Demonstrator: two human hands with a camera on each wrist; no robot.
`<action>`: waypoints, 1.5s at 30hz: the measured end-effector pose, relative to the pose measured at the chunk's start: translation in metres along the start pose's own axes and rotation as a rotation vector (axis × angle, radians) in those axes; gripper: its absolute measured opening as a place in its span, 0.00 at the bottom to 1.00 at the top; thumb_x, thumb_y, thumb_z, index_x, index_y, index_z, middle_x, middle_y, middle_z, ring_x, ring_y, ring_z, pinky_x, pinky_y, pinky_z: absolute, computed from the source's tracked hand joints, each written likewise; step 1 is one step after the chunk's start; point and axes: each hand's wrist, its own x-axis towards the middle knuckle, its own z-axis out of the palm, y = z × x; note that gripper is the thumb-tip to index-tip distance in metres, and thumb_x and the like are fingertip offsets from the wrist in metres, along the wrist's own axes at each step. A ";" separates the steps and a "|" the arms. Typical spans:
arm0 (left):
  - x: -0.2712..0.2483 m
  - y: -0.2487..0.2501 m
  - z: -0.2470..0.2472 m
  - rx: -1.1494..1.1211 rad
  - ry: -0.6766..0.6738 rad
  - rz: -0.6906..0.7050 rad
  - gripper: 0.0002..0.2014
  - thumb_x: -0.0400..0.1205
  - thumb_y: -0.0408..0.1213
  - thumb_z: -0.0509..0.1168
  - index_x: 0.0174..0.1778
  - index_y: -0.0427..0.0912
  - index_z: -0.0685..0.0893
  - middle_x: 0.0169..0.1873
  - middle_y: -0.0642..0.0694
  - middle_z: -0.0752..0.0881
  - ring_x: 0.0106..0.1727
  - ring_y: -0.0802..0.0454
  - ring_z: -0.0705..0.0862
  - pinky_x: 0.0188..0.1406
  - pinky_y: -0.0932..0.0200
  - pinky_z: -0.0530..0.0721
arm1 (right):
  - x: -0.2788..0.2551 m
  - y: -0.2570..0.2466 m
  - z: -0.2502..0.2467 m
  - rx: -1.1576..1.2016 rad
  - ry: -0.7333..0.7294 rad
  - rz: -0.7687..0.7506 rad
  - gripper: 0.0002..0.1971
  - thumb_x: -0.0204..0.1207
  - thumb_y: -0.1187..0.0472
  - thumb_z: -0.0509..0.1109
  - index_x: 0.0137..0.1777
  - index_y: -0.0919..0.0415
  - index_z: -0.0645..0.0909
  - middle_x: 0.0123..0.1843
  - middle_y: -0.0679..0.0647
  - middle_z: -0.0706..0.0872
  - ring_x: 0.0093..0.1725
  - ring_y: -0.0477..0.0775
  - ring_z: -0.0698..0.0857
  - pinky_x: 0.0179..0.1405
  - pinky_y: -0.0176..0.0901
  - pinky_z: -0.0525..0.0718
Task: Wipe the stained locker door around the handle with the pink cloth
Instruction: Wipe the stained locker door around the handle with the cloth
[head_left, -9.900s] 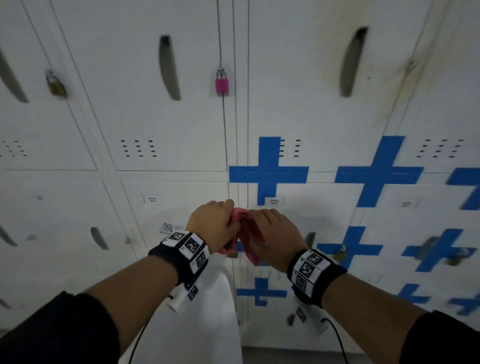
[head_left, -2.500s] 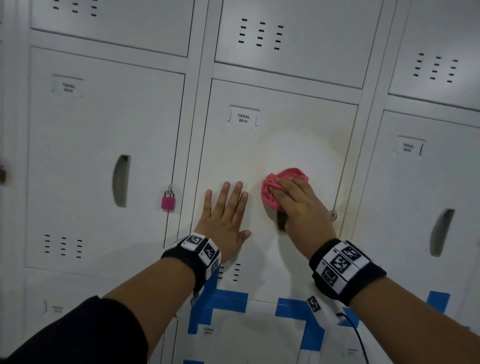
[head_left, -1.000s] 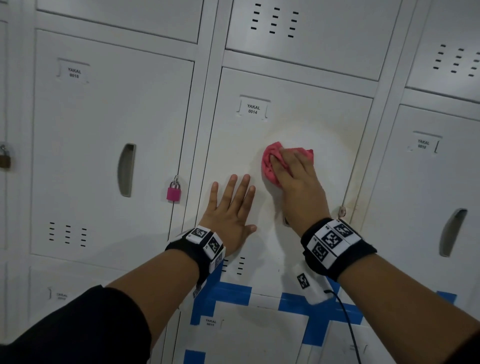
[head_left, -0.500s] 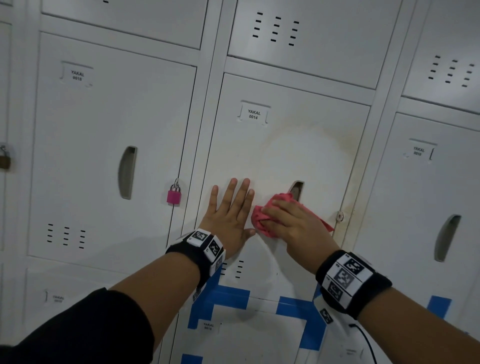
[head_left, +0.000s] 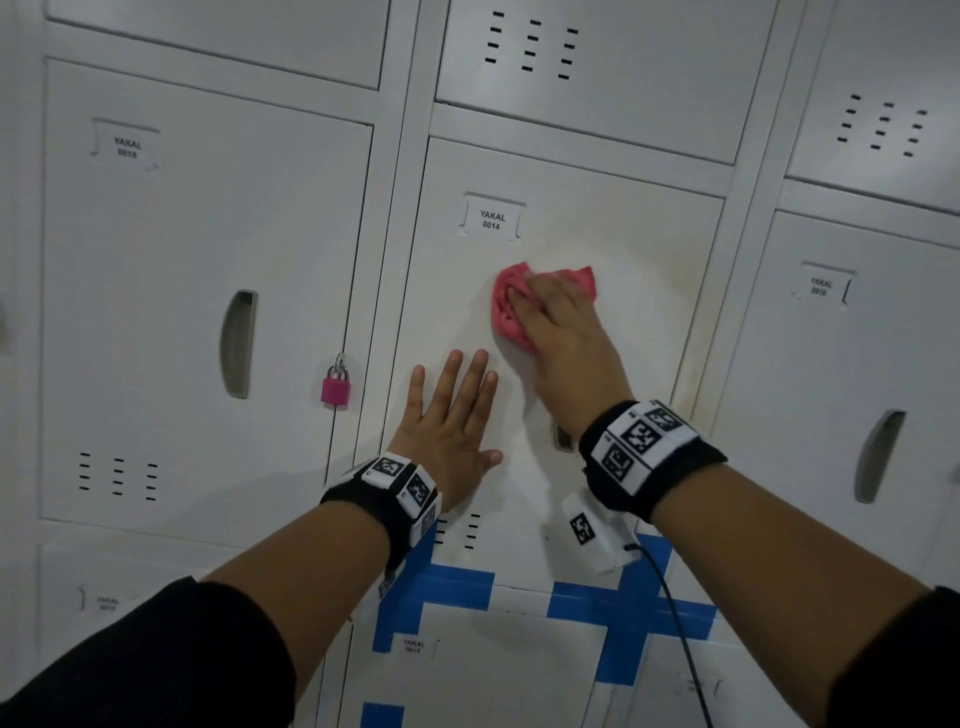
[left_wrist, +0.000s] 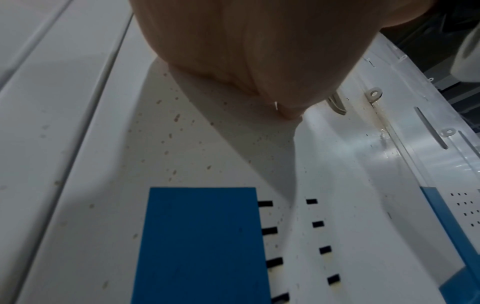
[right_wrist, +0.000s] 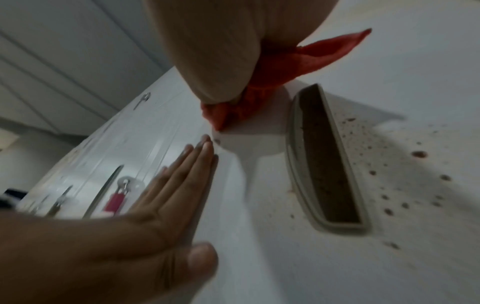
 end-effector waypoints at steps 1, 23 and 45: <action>0.000 -0.001 0.000 0.000 -0.003 0.003 0.47 0.84 0.63 0.42 0.67 0.40 0.10 0.70 0.41 0.10 0.71 0.39 0.11 0.68 0.32 0.15 | -0.005 -0.002 0.002 -0.012 -0.014 -0.076 0.24 0.78 0.64 0.60 0.74 0.64 0.76 0.75 0.62 0.76 0.75 0.67 0.71 0.77 0.61 0.70; 0.001 -0.018 0.022 -0.028 0.243 0.190 0.41 0.81 0.64 0.48 0.84 0.44 0.42 0.84 0.34 0.43 0.84 0.28 0.44 0.76 0.21 0.42 | -0.092 0.015 0.017 -0.068 -0.087 -0.253 0.28 0.72 0.72 0.69 0.74 0.61 0.77 0.73 0.57 0.80 0.75 0.61 0.74 0.76 0.60 0.70; 0.001 -0.019 0.029 0.065 0.290 0.168 0.41 0.81 0.63 0.43 0.84 0.47 0.35 0.83 0.35 0.32 0.83 0.31 0.34 0.76 0.26 0.31 | -0.083 0.051 -0.011 0.016 0.018 0.186 0.26 0.78 0.67 0.62 0.78 0.61 0.72 0.80 0.61 0.70 0.81 0.67 0.64 0.78 0.57 0.62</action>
